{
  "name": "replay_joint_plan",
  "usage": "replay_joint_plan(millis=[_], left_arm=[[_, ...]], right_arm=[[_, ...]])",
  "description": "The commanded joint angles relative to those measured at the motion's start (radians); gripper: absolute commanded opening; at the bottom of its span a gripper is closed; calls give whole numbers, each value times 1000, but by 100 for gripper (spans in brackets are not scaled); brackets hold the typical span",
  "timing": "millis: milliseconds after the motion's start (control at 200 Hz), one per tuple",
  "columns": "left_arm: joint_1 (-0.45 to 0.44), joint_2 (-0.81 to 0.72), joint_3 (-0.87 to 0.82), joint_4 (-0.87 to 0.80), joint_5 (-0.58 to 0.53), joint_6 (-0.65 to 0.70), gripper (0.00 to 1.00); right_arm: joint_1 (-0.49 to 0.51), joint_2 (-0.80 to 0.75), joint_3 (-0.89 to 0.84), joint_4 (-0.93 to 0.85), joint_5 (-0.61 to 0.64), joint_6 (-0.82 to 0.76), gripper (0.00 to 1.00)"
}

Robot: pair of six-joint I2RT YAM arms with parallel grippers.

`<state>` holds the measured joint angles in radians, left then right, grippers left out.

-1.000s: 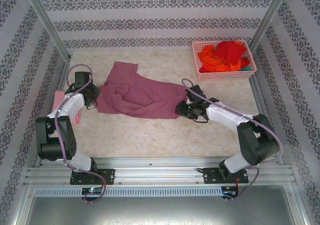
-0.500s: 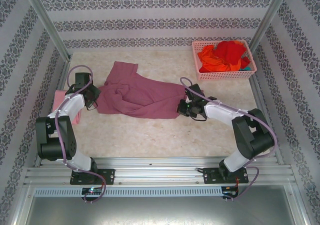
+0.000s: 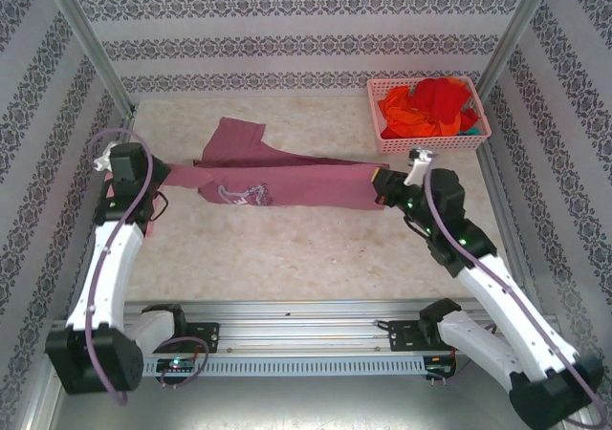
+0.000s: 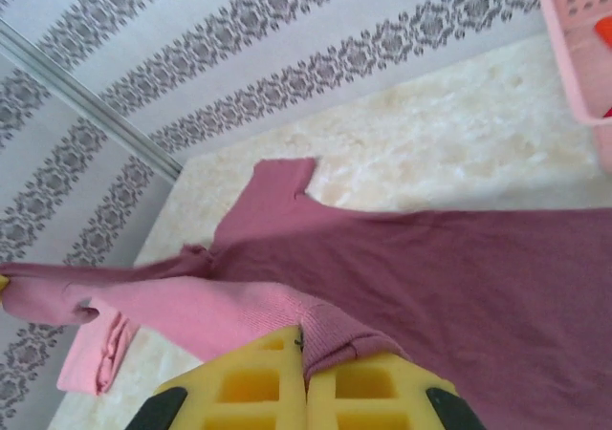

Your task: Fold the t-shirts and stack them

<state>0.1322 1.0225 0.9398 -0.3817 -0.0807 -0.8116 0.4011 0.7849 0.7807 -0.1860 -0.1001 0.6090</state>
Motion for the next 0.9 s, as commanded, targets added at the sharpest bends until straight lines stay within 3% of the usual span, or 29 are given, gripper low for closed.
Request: replay_joint_plan(millis=[0, 180, 310, 520, 674, 894], left_arm=[[9, -64, -20, -123, 1, 31, 0], [9, -139, -11, -269, 74, 55, 0], [9, -145, -10, -258, 71, 55, 0], [6, 21, -8, -141, 97, 62, 0], [4, 227, 40, 23, 79, 32, 0], [6, 600, 362, 102, 37, 20, 0]], right_arm=[[-4, -99, -11, -127, 42, 12, 0], [-4, -213, -5, -210, 76, 44, 0], [-13, -158, 17, -202, 85, 8, 0], [-68, 209, 173, -188, 7, -120, 0], [-111, 493, 301, -68, -37, -157, 0], [-172, 905, 681, -25, -99, -209, 0]])
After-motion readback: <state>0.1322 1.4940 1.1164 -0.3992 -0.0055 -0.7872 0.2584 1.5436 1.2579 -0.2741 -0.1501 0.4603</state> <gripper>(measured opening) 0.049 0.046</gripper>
